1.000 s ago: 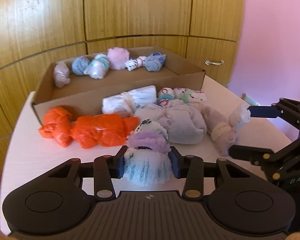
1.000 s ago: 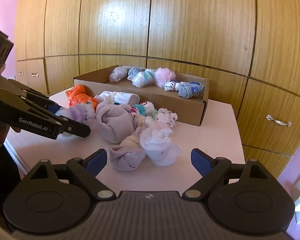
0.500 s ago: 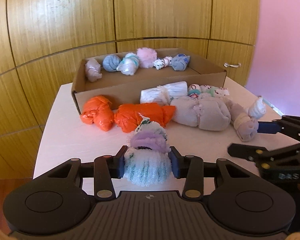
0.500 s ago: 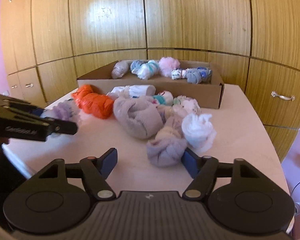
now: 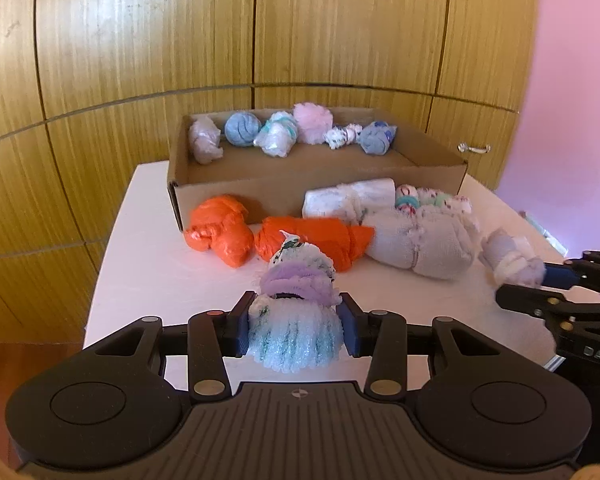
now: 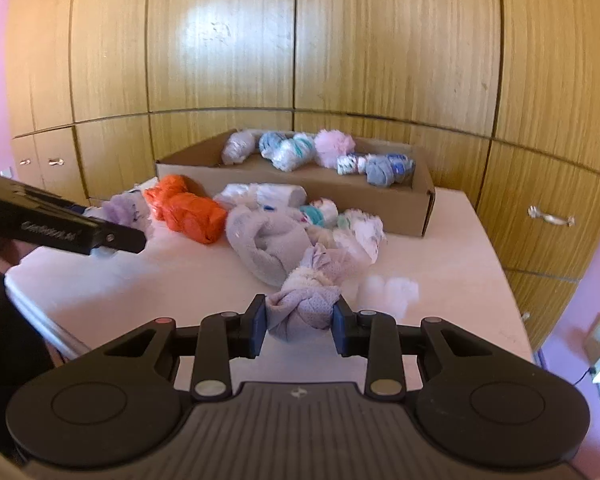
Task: Organize objects
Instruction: 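Grasp the lilac-and-white sock bundle with the left tool while the right grasps the lilac sock, then carry both bundles into the box and open the left tool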
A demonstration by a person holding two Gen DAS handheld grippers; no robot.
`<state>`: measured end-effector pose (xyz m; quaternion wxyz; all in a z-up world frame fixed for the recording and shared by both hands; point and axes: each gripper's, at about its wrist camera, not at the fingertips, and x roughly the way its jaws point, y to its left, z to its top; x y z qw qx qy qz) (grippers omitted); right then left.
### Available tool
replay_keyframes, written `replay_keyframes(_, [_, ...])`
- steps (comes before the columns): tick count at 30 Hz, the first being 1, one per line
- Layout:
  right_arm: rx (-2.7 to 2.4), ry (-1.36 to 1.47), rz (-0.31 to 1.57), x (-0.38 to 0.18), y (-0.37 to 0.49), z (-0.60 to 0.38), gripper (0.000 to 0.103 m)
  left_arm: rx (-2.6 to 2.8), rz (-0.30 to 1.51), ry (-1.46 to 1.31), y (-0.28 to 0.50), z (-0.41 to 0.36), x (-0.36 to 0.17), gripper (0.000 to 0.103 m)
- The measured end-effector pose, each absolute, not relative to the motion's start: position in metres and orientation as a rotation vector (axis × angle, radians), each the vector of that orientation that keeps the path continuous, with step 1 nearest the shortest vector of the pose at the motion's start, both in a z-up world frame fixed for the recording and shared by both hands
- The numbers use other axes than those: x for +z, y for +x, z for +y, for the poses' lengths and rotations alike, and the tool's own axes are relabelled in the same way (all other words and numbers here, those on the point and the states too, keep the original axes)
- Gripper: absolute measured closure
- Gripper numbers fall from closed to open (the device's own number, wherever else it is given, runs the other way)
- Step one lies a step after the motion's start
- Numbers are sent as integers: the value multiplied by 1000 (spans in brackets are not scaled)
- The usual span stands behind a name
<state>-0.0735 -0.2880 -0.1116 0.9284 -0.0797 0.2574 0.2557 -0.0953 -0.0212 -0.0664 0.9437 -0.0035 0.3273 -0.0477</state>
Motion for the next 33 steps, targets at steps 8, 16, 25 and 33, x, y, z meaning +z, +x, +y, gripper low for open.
replay_keyframes(8, [577,-172,437,-75,-64,-279,73,-56,643,-47,-75,3,-42,54])
replay_keyframes(16, [656,-203,410,-43,-30,-256,73,-58,626,-8,-32,32,-8,54])
replay_keyframes(25, [767,-297,391,-21,29,-214,73,-113,658,148,40,35,8,54])
replay_keyframes(33, [871,-464,480,-47,92,-165,73,-178,806,140,103,43,-27,54])
